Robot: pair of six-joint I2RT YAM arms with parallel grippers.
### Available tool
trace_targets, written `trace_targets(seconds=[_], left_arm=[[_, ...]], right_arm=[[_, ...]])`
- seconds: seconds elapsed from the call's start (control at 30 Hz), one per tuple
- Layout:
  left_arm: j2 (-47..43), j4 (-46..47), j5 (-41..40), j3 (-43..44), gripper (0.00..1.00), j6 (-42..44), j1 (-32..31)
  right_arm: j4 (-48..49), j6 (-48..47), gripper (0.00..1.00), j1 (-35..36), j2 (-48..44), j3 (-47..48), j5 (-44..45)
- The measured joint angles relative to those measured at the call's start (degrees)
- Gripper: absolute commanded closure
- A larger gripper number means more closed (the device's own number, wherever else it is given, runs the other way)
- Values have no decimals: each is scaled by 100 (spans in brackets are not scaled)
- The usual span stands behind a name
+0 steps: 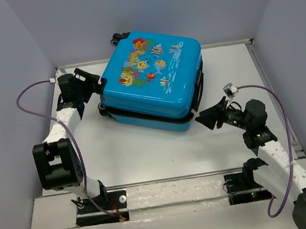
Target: Pack the luggage
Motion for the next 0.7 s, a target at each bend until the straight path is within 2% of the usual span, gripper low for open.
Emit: trace_targets(seconds=[0.1,0.13,0.2,0.23,0.3,0.33,0.37,0.53,0.7], left_arm=[[61,212,28,-31,48,-264,2],[66,271,37,-72,70,-378,7],[66,356,42,-144,88,-503,17],[66,448,63,-186,94,-570,26],[63,577,94,-245,94,-629,31],[57,595,101,-254,94,-651,33],[42,612,105,-271,94,-664,33],[-254,634,168,-396,94,-726,33],[-713,634,317,-402,94,-785,0]], right_arm=[[-20,35,44,0,-13,-44,114],[-37,39,43,0,-26,-50,188],[-116,76,43,0,-81,-63,485],[-168,118,47,0,-116,-72,710],[-289,219,58,0,-151,-76,1161],[-367,302,70,0,-151,-76,1379],[-472,404,93,0,-114,-76,1700],[-772,782,93,0,643,-9,2872],[-535,988,93,-2,1812,114,3134]])
